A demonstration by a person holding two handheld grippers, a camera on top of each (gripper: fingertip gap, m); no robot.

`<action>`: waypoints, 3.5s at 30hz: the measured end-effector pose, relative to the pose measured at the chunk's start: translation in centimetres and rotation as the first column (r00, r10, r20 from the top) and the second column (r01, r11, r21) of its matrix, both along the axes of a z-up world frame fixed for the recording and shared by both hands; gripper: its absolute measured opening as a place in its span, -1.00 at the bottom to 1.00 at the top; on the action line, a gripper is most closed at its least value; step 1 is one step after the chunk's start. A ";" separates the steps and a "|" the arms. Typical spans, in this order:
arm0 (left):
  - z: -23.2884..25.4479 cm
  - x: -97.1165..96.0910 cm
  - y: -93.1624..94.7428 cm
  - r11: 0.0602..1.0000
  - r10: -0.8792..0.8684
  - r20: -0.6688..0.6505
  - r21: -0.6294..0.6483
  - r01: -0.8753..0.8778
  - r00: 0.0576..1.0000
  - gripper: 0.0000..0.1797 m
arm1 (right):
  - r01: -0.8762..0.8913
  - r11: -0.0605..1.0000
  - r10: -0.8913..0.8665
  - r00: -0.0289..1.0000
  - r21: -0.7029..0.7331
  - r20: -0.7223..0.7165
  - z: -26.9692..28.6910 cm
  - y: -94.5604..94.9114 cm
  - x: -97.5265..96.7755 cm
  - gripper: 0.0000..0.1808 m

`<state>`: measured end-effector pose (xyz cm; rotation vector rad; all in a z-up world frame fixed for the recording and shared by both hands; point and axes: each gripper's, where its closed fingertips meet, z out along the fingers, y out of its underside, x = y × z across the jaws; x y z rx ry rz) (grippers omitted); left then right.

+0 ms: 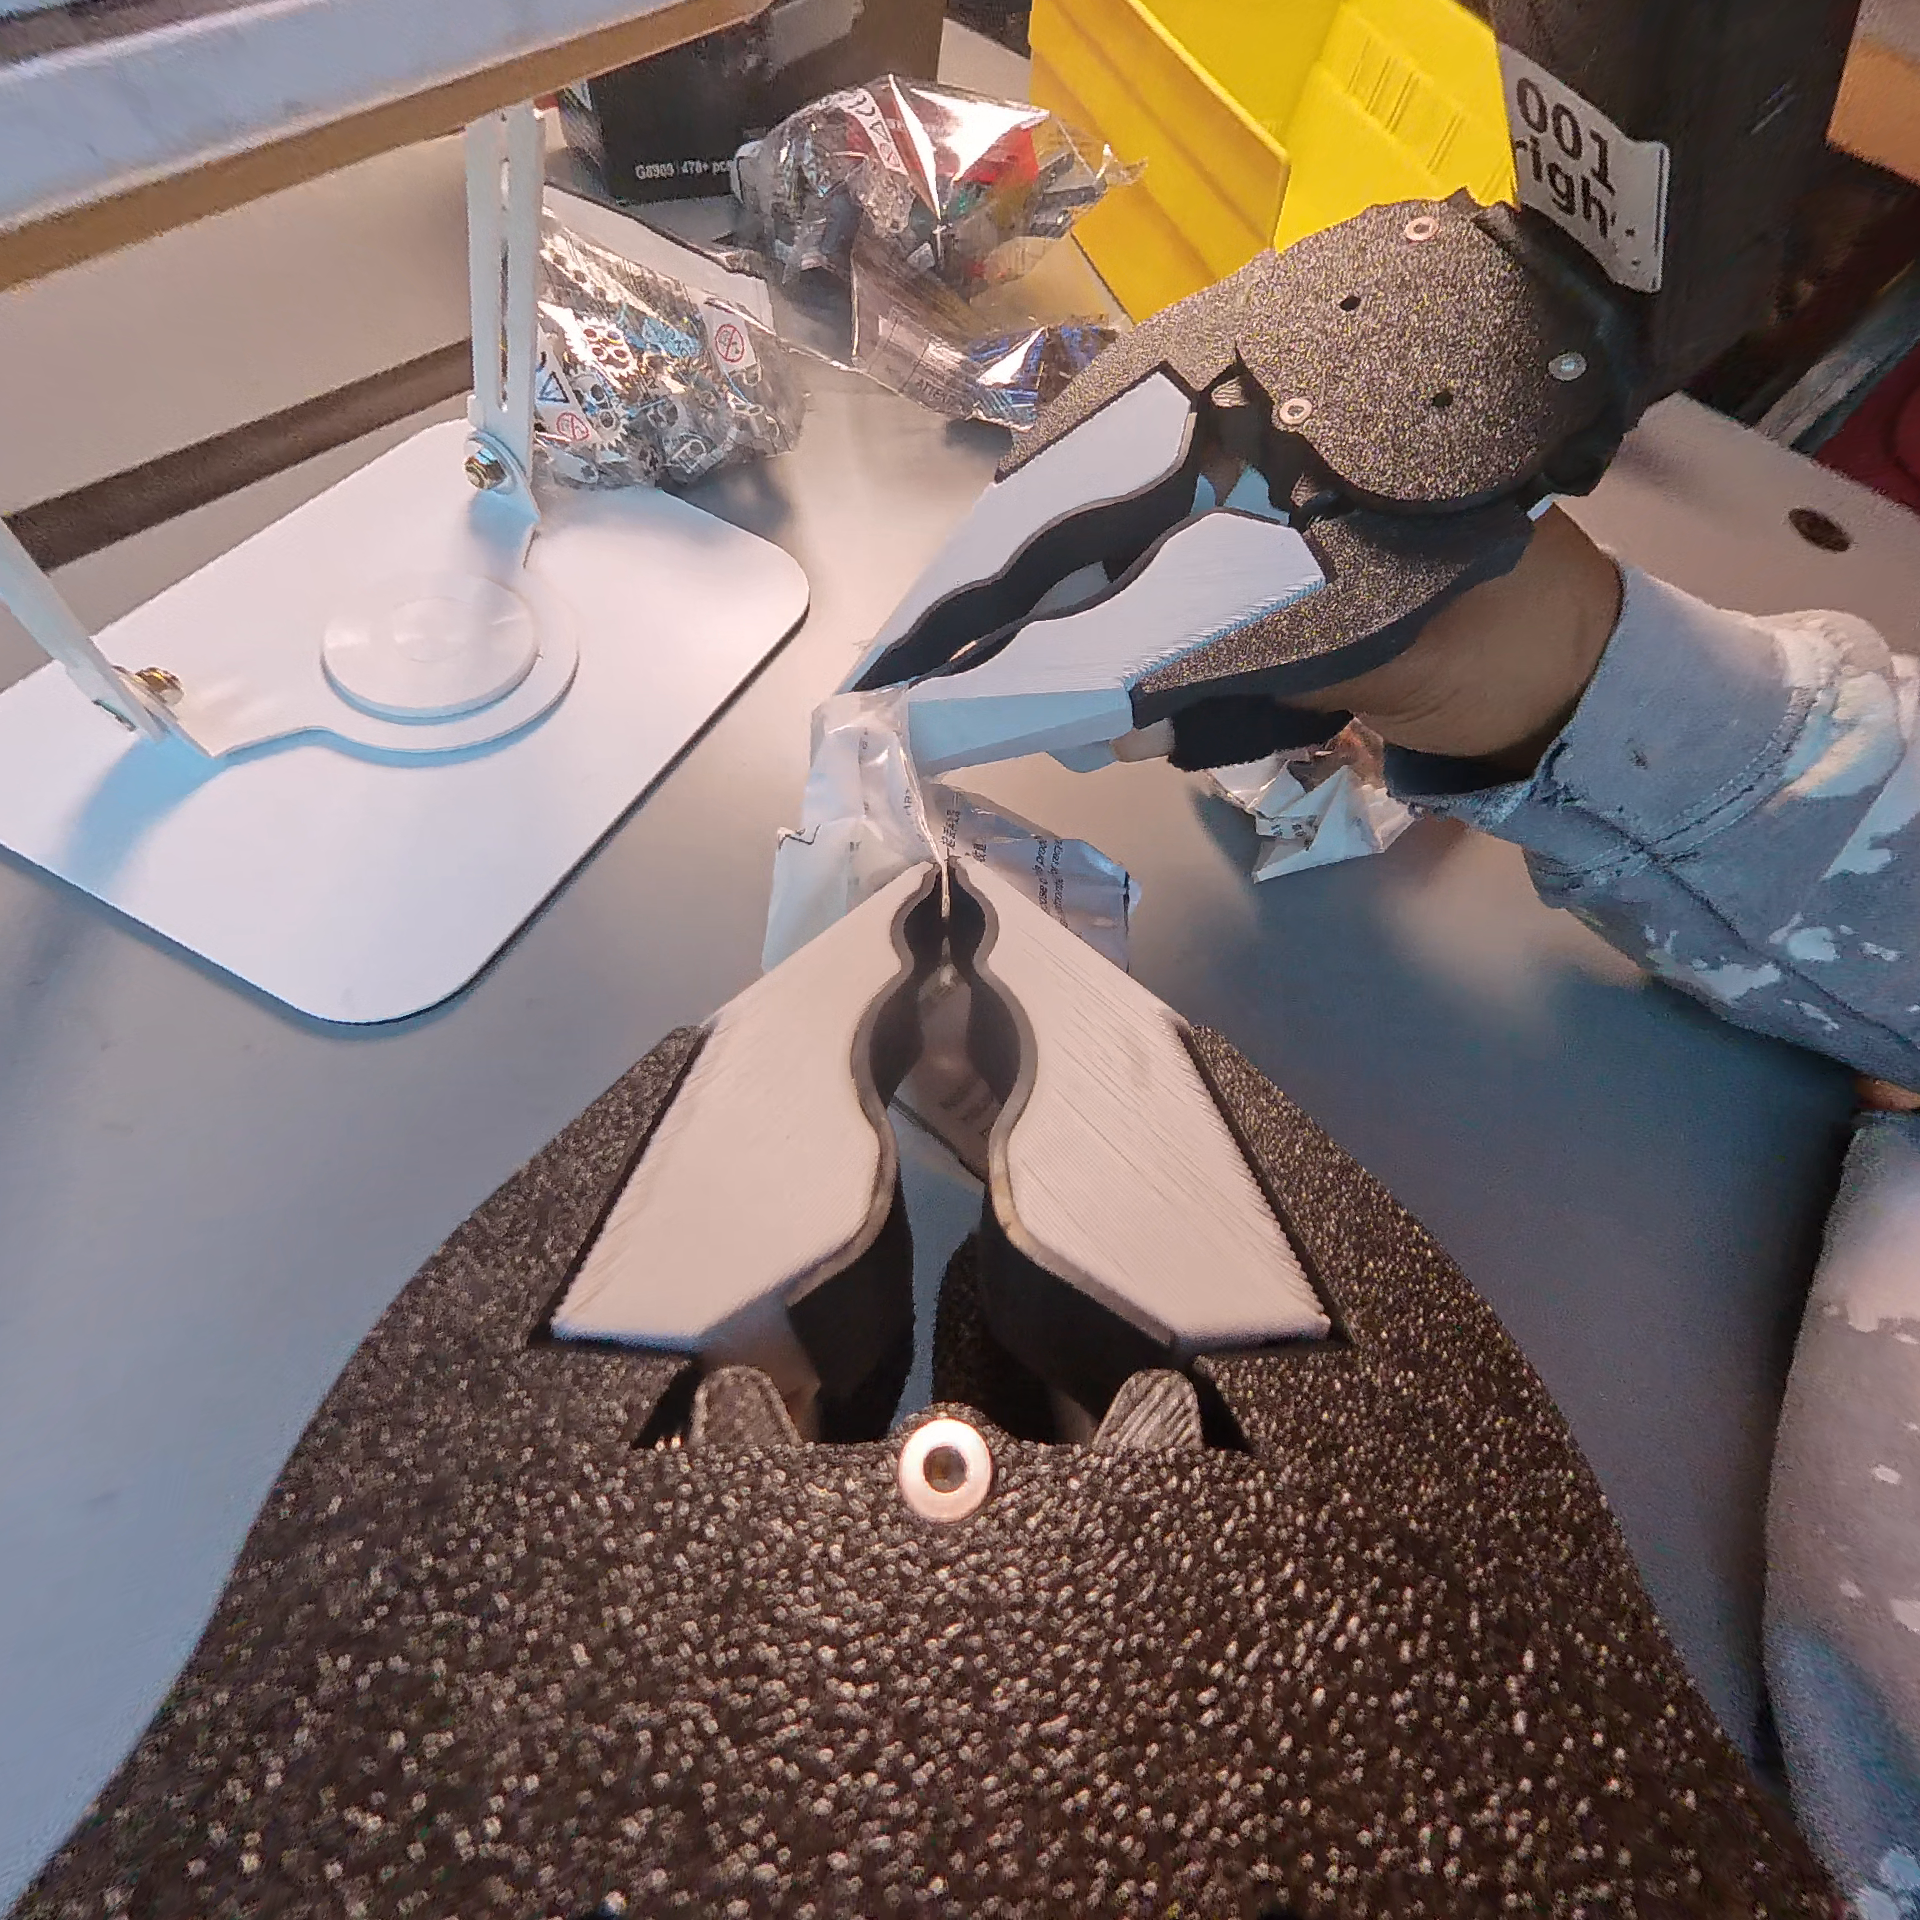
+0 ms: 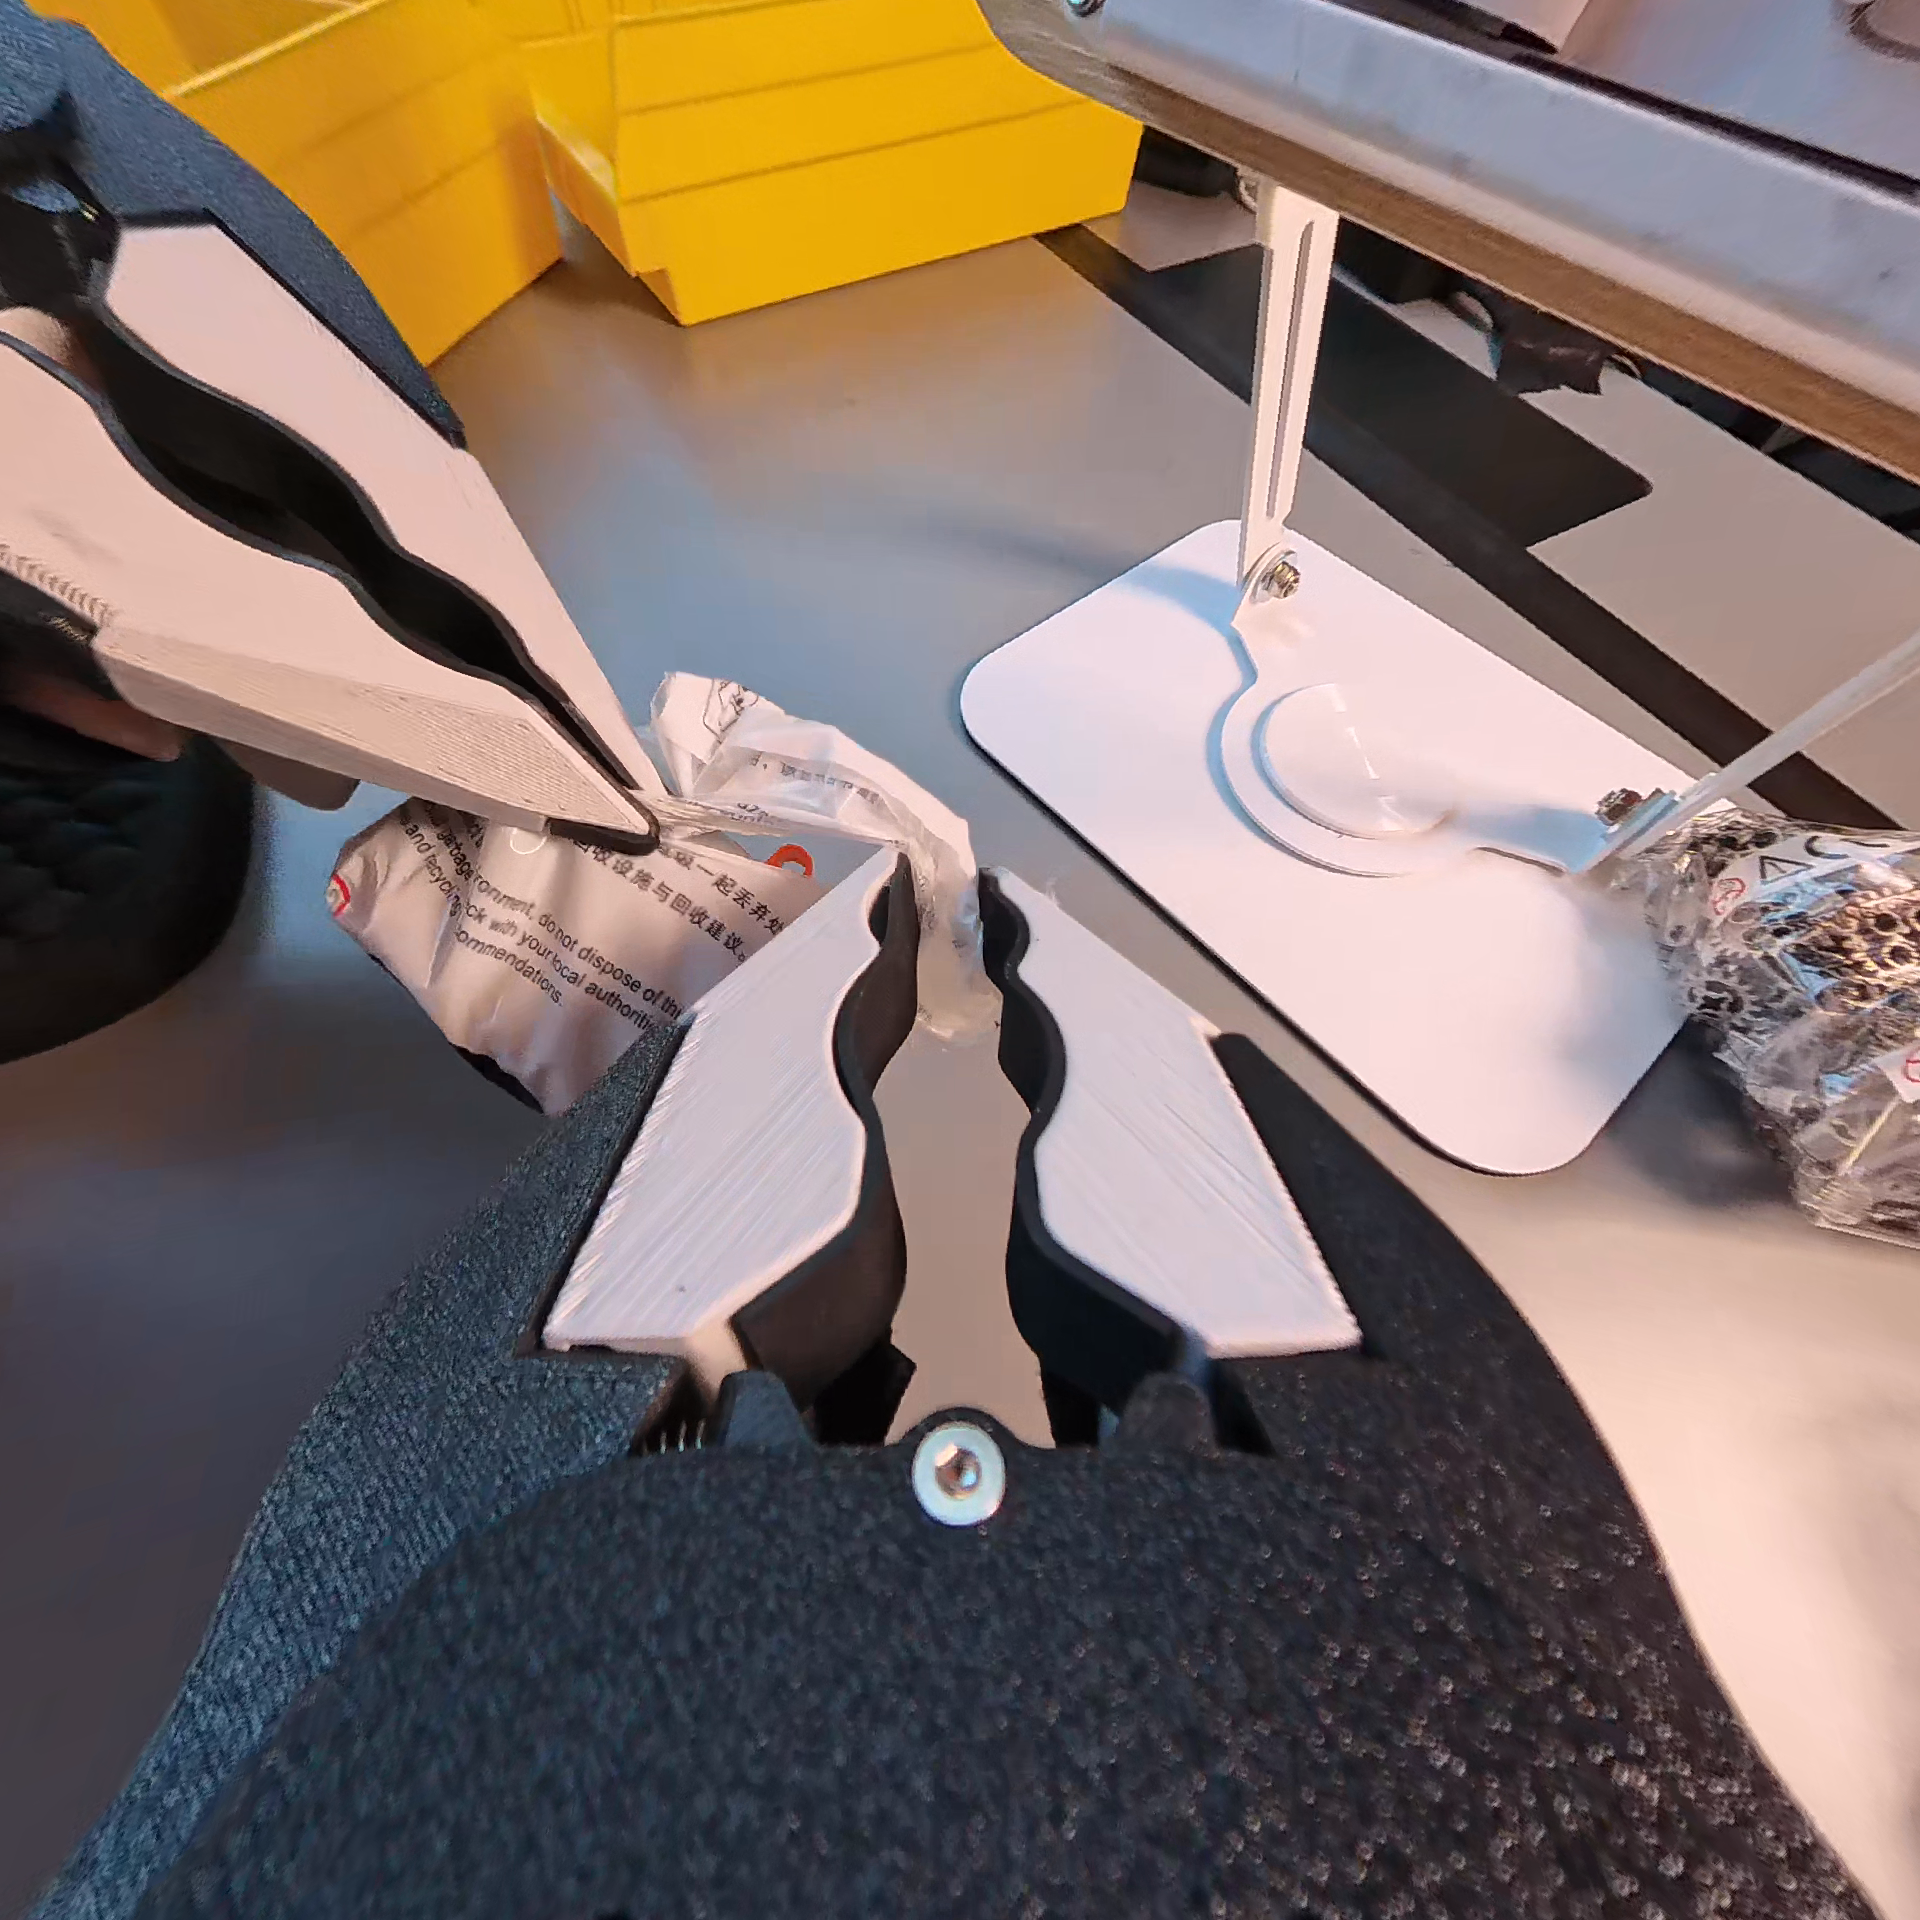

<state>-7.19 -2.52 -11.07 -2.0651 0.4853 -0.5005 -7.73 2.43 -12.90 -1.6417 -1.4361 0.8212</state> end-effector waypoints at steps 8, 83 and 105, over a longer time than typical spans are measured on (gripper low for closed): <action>-1.9 -0.2 0.3 0.990 0.007 0.260 -0.137 0.030 0.966 -1.00 | -0.187 0.972 0.167 0.976 0.143 0.143 0.4 -1.9 1.5 -0.71; -1.4 3.5 -1.0 0.973 -0.204 0.298 -0.040 0.226 0.933 -1.00 | -0.591 0.432 0.717 0.683 -0.681 -0.137 1.0 -11.5 4.9 -1.00; -5.6 1.2 0.2 0.970 -0.113 0.059 -0.210 0.123 0.992 -1.00 | -0.657 0.745 0.660 0.751 -0.119 -0.017 -0.4 -13.0 6.5 -1.00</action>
